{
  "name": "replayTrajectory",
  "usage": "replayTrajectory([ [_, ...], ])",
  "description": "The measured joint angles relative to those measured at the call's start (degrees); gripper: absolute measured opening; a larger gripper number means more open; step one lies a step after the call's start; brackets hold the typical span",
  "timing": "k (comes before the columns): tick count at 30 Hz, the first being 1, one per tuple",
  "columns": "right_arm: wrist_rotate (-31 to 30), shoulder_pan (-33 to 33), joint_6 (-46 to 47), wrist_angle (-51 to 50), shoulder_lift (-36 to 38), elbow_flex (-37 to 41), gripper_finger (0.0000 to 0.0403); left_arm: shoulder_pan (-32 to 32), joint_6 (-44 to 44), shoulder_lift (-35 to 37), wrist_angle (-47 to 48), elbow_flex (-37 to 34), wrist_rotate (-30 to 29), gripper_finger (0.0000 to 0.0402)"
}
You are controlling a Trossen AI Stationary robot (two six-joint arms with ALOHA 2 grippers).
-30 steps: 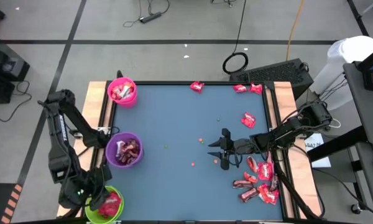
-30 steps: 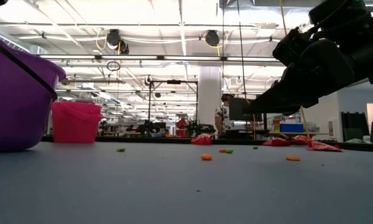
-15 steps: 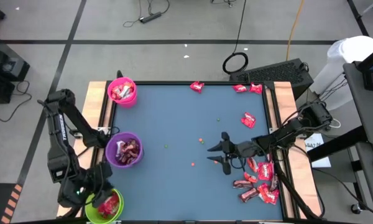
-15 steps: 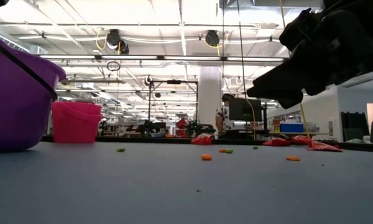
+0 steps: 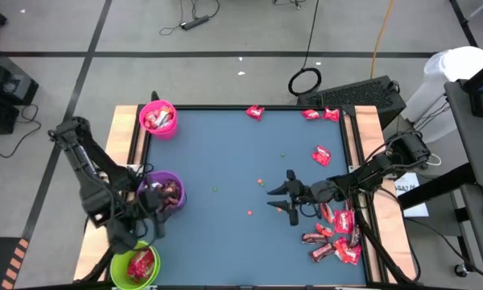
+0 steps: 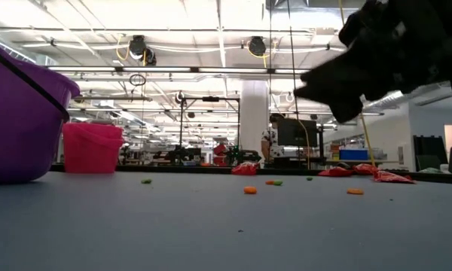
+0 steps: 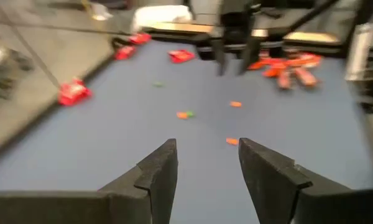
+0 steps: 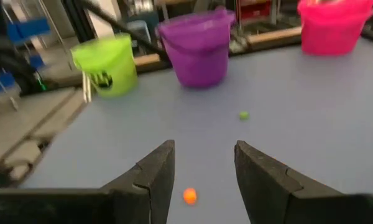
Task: Organize candy in baskets
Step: Put the red candy into the green bucket
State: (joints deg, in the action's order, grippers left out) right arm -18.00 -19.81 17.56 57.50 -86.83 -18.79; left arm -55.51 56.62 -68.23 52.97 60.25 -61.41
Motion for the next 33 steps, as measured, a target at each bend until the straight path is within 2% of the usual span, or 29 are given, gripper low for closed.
replayTrajectory([
  [4, -0.8, 1.6, -0.1, 4.0, 0.0, -0.5, 0.0156, 6.7, -7.8, 0.0, -0.2, -0.2, -0.3, 0.0177],
  [7, -4.1, 4.2, 2.4, 3.4, 0.0, -1.5, 0.0163, 11.9, -10.7, 0.0, -0.7, -1.7, 0.2, 0.0177],
  [14, -4.5, 14.1, 0.9, -8.0, 0.0, -7.0, 0.0217, 19.4, -17.1, 0.8, -3.7, -6.5, 7.9, 0.0177],
  [19, -4.6, 22.9, -0.7, -27.0, 0.0, -15.7, 0.0255, 23.8, -28.2, 3.0, -14.0, -11.3, 12.7, 0.0177],
  [24, -4.3, 32.0, -2.7, -45.3, 0.0, -24.1, 0.0262, 31.1, -43.1, 5.8, -28.8, -17.6, 23.6, 0.0177],
  [27, -3.7, 36.9, -4.4, -48.5, 0.0, -26.9, 0.0257, 35.6, -49.4, 7.4, -36.0, -21.5, 31.2, 0.0177],
  [33, 5.9, 46.8, -4.7, -48.8, -1.5, -29.2, 0.0247, 42.3, -56.0, 9.1, -53.3, -28.4, 40.2, 0.0177],
])
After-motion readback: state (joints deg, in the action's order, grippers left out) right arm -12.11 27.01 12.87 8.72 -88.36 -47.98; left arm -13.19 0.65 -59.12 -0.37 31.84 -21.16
